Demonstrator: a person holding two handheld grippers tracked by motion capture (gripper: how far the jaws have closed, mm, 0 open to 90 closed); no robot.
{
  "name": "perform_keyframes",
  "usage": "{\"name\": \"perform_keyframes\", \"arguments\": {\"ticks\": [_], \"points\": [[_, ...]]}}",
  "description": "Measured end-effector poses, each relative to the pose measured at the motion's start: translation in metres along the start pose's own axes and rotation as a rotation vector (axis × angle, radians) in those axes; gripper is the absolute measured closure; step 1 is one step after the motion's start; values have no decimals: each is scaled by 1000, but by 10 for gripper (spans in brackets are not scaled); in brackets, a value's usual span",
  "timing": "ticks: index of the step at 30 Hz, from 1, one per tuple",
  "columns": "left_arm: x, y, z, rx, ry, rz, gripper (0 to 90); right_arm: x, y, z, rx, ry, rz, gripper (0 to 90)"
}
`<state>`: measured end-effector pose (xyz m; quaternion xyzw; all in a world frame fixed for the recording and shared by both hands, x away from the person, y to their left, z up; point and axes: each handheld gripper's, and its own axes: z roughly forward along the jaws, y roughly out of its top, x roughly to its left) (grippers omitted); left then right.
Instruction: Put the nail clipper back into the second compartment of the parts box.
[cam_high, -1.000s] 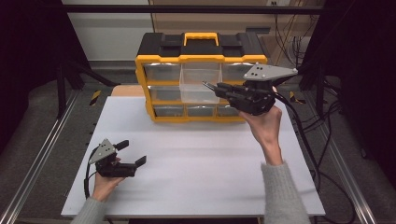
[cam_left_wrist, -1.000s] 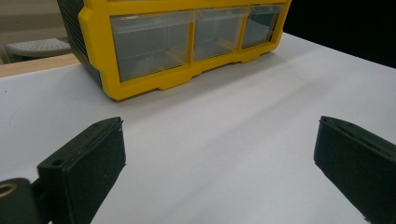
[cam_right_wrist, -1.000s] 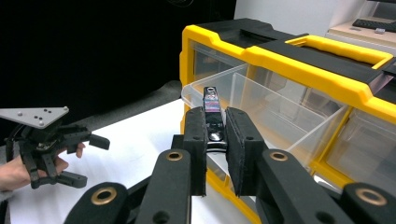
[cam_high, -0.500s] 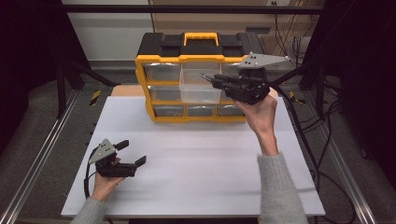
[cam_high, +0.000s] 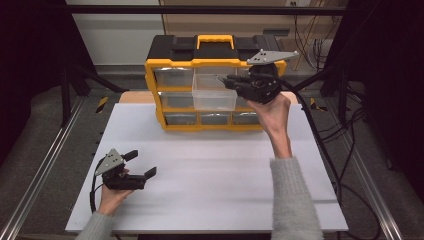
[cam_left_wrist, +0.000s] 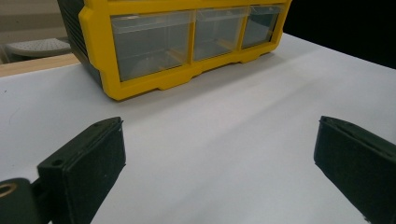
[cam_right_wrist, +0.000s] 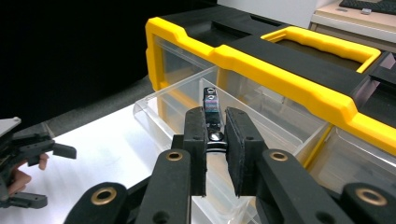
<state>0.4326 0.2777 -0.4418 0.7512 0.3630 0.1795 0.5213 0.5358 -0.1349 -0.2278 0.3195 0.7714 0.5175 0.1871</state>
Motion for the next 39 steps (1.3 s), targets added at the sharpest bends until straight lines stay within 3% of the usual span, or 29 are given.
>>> {"name": "perform_keyframes", "arguments": {"ticks": [22, 34, 39], "points": [[0, 0, 0, 0, 1, 0, 21, -4, -5, 27, 90, -47, -16, 790], [0, 0, 0, 0, 1, -1, 21, -4, -7, 35, 91, -66, -13, 780], [0, 0, 0, 0, 0, -1, 21, -3, -7, 34, 52, -80, -10, 692]]}}
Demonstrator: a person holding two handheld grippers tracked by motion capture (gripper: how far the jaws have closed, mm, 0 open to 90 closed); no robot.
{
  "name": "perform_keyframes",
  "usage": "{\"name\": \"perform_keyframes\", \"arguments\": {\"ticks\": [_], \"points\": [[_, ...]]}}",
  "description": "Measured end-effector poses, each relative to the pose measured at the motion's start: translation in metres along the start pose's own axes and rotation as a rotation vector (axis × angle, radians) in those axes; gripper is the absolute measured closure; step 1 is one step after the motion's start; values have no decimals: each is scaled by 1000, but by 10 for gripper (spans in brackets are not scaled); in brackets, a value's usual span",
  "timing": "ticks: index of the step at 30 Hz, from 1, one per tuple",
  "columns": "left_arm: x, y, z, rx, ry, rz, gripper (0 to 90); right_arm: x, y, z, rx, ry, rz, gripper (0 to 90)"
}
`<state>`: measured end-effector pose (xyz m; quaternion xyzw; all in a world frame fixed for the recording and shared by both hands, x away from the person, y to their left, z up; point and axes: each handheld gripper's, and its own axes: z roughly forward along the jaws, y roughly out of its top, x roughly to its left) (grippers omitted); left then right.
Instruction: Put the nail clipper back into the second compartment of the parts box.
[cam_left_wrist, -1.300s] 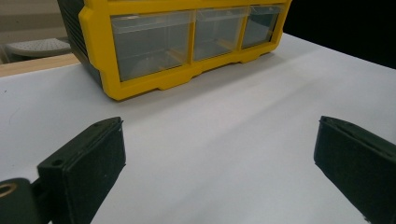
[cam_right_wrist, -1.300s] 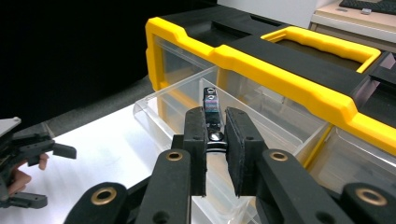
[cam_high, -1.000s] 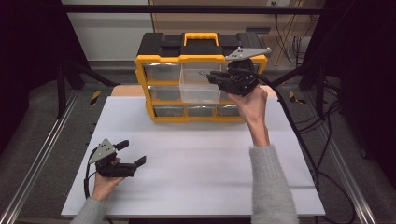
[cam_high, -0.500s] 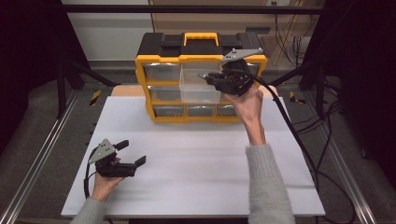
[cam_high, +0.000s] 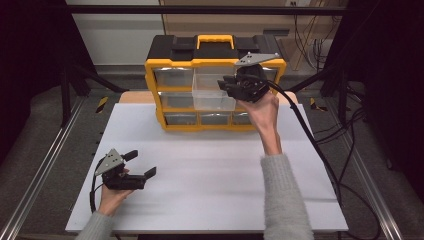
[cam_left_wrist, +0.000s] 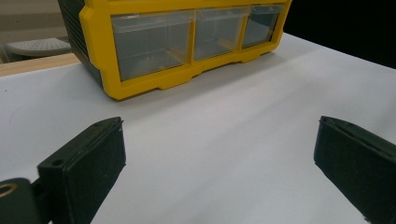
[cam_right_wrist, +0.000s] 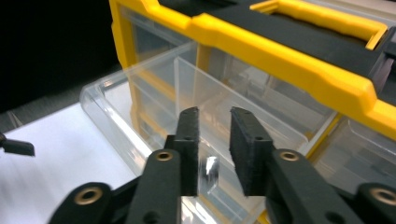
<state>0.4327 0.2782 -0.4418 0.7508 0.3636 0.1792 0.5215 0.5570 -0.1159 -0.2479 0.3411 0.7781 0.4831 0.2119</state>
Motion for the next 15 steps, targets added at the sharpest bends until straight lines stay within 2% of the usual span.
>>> {"name": "perform_keyframes", "arguments": {"ticks": [5, 8, 12, 15], "points": [[0, 0, 0, 0, 0, 0, 21, 0, 1, -6, -57, -10, 6, 544], [0, 0, 0, 0, 0, 1, 21, 0, -1, -12, -111, -32, 6, 380], [0, 0, 0, 0, 0, 0, 21, 1, -6, -20, -170, -42, 20, 241], [0, 0, 0, 2, 0, 1, 21, 1, -11, -25, -197, -33, 30, 174]]}}
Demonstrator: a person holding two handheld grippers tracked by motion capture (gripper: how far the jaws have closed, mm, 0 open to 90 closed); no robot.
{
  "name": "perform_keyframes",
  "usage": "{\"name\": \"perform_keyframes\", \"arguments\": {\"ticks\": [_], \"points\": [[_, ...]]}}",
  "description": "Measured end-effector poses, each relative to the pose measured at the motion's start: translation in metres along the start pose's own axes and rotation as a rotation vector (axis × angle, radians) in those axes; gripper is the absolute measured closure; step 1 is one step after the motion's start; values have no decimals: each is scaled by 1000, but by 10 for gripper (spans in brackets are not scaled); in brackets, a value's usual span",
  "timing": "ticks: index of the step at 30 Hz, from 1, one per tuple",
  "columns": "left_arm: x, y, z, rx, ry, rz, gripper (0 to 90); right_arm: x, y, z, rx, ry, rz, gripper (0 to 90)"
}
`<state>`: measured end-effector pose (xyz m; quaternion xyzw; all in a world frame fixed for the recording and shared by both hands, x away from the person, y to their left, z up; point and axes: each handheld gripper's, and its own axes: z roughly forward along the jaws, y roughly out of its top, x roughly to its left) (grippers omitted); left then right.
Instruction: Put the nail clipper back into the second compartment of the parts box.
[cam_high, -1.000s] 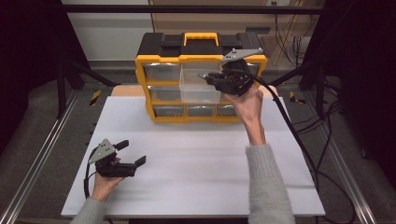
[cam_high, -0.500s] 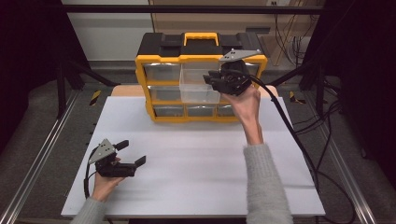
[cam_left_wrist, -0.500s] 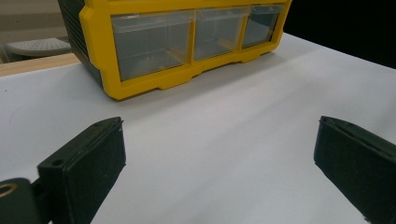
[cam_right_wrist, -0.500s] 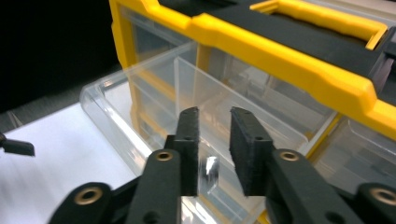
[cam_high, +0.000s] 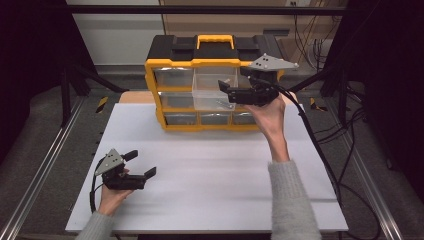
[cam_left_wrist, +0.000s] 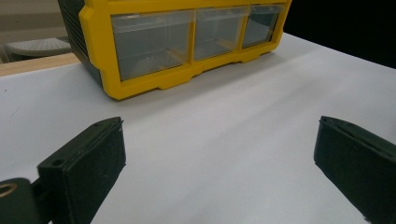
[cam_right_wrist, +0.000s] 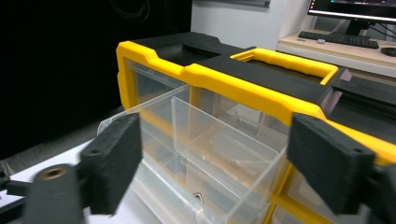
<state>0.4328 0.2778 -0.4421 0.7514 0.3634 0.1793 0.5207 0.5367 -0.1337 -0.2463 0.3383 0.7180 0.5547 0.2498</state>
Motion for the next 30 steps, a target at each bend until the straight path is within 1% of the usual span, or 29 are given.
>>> {"name": "perform_keyframes", "arguments": {"ticks": [2, 5, 7, 9, 14, 17, 19, 20, 21, 24, 30], "points": [[0, 0, 0, 0, 0, 1, 21, 0, -4, -4, -10, -10, 2, 121], [0, 0, 0, 0, 1, 1, 21, 1, -10, -12, -19, -16, 8, 78], [0, 0, 0, 0, 1, 0, 21, 1, -14, -16, -33, -9, 12, 68], [0, 0, 0, 1, 1, 0, 21, 2, -20, -22, -44, -2, 28, 50], [0, 0, 1, 4, 0, 1, 21, 7, -35, -32, -40, 5, 16, 35], [0, 0, 0, 3, 0, 2, 21, 9, -47, -37, -43, 9, 19, 30], [0, 0, 0, 3, 0, 2, 21, 11, -54, -40, -40, 12, 30, 26], [0, 0, 0, 3, 0, 2, 21, 11, -58, -41, -43, 14, 27, 26], [0, 0, 1, 3, 0, 2, 21, 12, -63, -43, -36, 19, 35, 25], [-1, 0, 1, 5, -1, 3, 21, 14, -77, -45, -14, 17, 34, 22], [-1, -1, 1, 5, -1, 3, 20, 13, -106, -48, 23, 28, 47, 21]]}}
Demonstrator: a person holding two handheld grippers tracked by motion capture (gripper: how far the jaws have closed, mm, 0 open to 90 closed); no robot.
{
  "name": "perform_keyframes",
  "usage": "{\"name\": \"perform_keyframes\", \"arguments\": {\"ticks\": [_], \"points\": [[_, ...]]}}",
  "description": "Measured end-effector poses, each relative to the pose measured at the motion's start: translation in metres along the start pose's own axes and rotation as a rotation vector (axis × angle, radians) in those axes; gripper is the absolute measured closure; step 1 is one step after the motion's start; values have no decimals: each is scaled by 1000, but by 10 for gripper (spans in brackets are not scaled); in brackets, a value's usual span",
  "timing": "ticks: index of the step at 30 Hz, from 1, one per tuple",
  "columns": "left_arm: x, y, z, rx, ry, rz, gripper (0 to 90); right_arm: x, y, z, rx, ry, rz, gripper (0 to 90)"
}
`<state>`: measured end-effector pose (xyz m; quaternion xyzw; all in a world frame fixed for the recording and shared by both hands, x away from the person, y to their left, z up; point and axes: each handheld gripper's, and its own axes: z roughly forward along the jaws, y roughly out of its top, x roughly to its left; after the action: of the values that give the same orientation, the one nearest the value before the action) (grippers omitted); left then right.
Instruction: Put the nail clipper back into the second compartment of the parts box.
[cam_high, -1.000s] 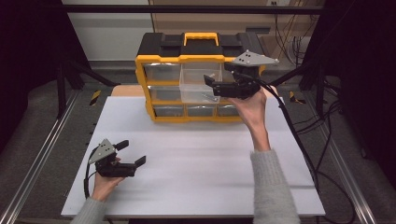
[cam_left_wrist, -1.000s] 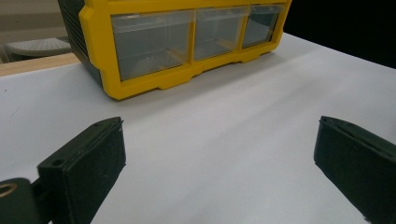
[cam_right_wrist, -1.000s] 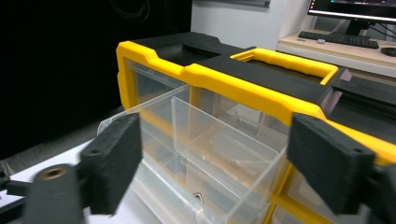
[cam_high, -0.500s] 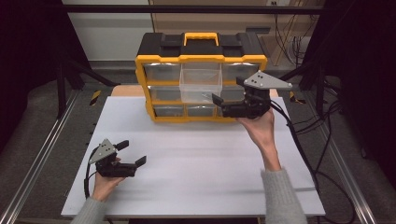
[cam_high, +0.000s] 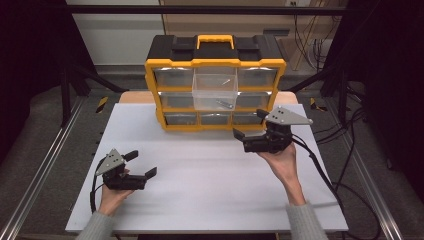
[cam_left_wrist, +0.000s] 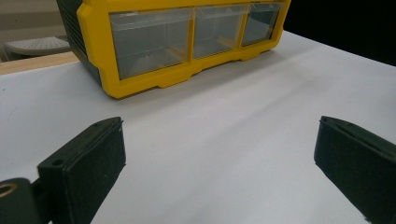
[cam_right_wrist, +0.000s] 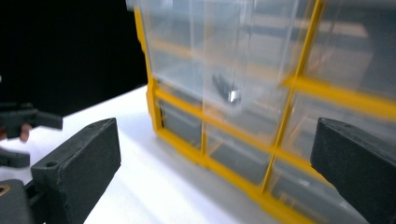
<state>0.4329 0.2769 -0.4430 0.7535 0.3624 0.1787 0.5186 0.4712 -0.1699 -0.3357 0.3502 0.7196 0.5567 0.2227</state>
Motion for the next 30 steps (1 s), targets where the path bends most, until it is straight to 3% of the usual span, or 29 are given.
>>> {"name": "perform_keyframes", "arguments": {"ticks": [13, 16, 30], "points": [[0, -1, 1, 9, -1, 4, 21, -8, -72, -9, 63, 36, 53, 19], [-1, -1, 1, 9, -1, 5, 21, -12, -84, -13, 72, 39, 72, 19], [-1, -2, 3, 16, -7, 6, 21, -19, -129, -30, 77, 26, 75, 19]]}}
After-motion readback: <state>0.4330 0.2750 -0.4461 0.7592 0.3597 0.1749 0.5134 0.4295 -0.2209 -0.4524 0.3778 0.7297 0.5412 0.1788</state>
